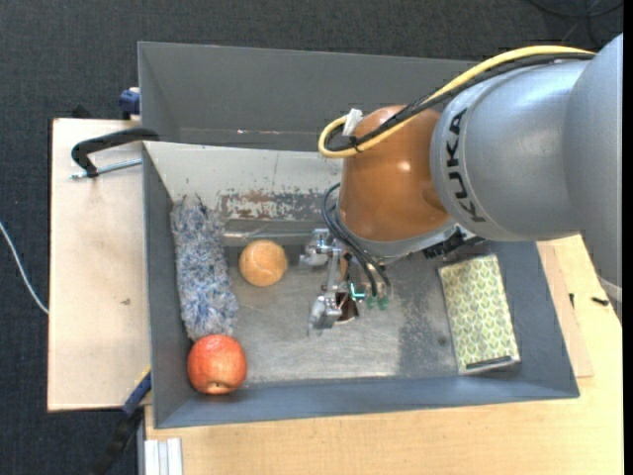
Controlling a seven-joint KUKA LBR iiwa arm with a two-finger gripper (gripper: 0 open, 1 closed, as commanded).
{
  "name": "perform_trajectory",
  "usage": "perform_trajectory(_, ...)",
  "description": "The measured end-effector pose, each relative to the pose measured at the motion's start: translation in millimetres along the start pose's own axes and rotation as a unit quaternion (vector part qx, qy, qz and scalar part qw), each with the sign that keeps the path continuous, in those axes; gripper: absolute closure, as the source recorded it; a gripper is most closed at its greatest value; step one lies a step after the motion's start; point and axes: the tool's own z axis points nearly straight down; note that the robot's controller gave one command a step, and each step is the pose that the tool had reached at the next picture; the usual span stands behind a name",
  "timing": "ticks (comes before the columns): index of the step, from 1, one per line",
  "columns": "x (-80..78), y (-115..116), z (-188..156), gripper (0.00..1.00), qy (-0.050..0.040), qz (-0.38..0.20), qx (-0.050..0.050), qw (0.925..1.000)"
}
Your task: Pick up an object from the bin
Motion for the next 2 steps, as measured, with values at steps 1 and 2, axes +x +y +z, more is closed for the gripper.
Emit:
perform_trajectory(1, -1.4, -0.4, -3.3, 0.0, -0.003, 0.0, 0.0, 1.0)
perform_trajectory(2, -7.4, -17.8, 9.9, 0.0, -0.0055, -0.032, -0.002, 0.9995)
